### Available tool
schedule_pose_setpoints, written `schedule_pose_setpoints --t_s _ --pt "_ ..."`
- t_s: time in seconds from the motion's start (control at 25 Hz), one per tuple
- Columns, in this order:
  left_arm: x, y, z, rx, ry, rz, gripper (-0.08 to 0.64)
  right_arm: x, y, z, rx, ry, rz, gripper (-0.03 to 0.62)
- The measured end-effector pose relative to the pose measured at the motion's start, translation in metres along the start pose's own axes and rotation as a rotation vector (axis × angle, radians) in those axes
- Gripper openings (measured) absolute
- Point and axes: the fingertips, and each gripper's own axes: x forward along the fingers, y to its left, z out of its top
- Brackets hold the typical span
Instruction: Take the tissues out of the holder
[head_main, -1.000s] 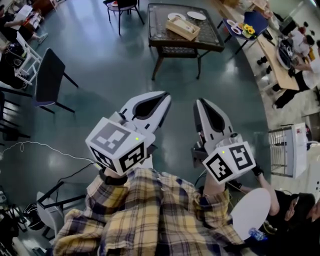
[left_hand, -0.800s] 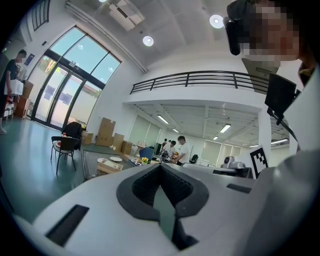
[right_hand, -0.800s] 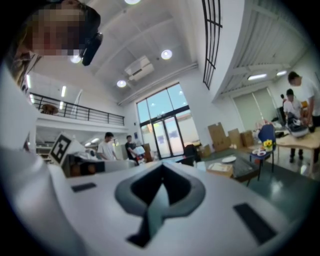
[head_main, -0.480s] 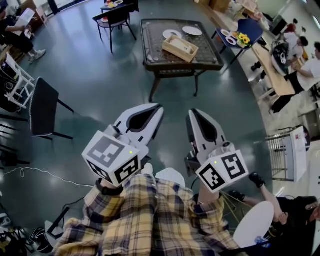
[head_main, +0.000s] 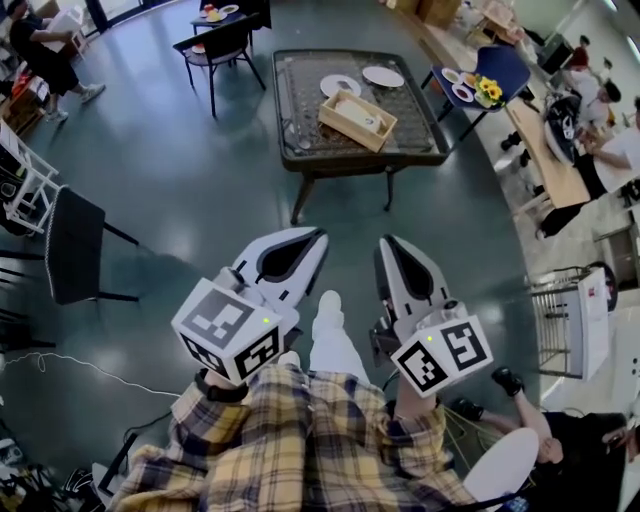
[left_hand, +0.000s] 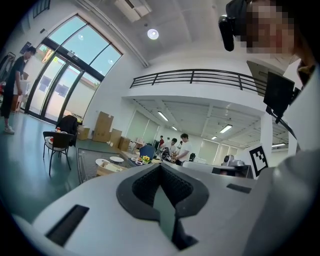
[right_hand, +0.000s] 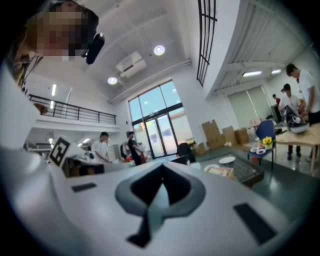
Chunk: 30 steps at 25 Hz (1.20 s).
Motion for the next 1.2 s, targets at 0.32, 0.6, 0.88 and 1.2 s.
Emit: schedule_pose_setpoints --t_s 0.32,0.6,0.88,1.2 --pt "0.087 0.049 0.036 -0.009 -0.016 0.036 0.015 0.076 -0.069 0.031 0.008 0.031 0.032 0.009" --pt "0.155 0.074 0.059 -0.006 -0.038 0.061 0.015 0.116 -0.123 0.060 -0.022 0.043 0.068 0.009" --pt "0.200 0.103 0.068 -0.019 -0.056 0.091 0.015 0.146 -0.161 0.075 -0.050 0.046 0.088 0.009" --pt "0.256 0.157 0.084 -0.015 -0.024 0.068 0.015 0.205 -0.205 0.080 -0.025 0.052 0.051 0.009"
